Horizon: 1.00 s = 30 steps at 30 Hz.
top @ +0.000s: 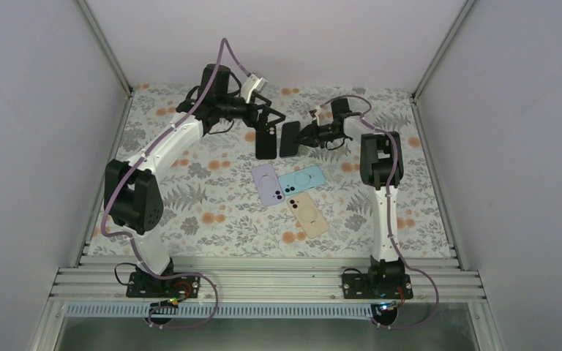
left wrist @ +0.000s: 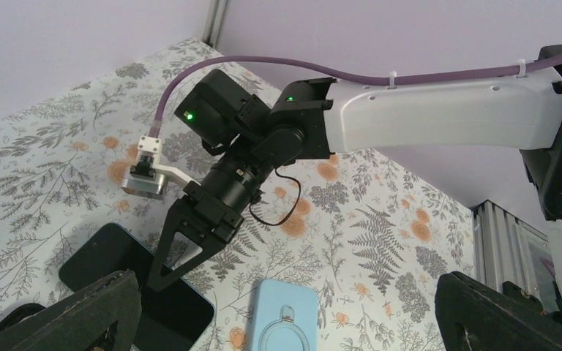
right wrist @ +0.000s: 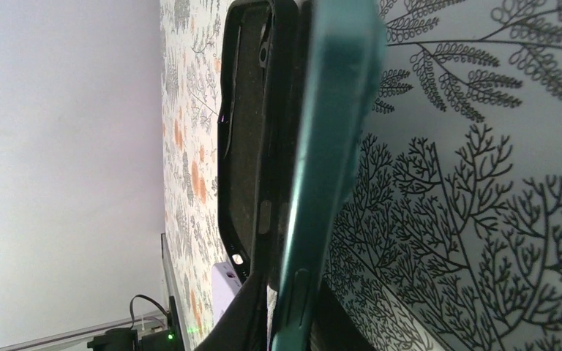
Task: Take the phone out of the phone case
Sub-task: Place the phone at the center of the board.
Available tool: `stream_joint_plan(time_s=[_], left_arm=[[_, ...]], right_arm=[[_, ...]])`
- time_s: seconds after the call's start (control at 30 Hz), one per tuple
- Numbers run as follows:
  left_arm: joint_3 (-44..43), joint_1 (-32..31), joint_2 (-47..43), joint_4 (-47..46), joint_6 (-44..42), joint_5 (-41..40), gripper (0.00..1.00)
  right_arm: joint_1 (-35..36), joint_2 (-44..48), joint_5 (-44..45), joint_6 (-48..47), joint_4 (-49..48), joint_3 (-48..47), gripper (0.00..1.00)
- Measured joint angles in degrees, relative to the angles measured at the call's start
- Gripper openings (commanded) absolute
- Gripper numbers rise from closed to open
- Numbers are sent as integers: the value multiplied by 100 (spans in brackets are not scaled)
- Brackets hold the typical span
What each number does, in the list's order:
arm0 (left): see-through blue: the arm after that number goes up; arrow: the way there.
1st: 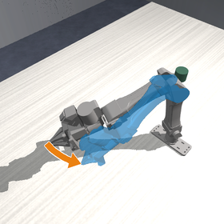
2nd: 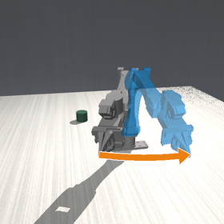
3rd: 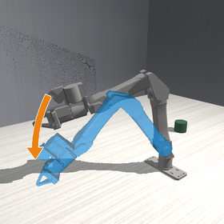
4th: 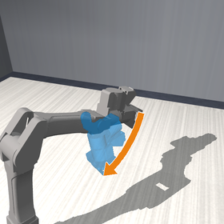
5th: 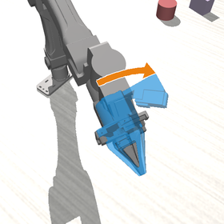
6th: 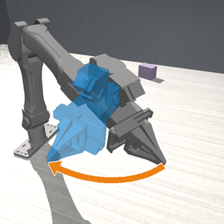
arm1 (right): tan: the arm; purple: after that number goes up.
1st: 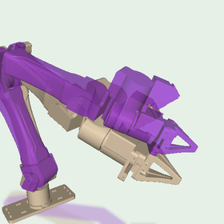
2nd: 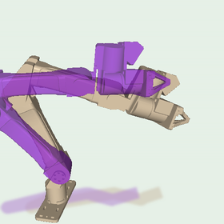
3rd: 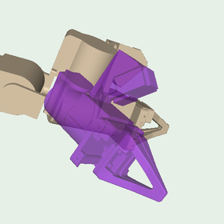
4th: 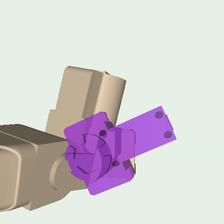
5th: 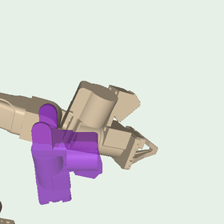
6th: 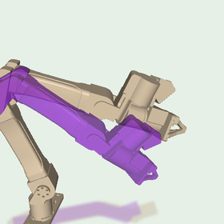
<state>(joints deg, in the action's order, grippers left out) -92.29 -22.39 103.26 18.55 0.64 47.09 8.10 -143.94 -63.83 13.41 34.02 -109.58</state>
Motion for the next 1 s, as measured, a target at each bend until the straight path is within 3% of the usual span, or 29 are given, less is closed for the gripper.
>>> stream_joint_plan(time_s=[0.33, 0.53, 1.0], left_arm=[[0, 0, 166, 2, 26, -2, 100], [-2, 0, 170, 2, 44, 0, 100], [-2, -24, 190, -26, 210, -17, 100]], right_arm=[[0, -55, 0, 142, -98, -2, 31], [7, -55, 13, 157, -94, 0, 57], [103, 254, 127, 173, -216, 334, 67]])
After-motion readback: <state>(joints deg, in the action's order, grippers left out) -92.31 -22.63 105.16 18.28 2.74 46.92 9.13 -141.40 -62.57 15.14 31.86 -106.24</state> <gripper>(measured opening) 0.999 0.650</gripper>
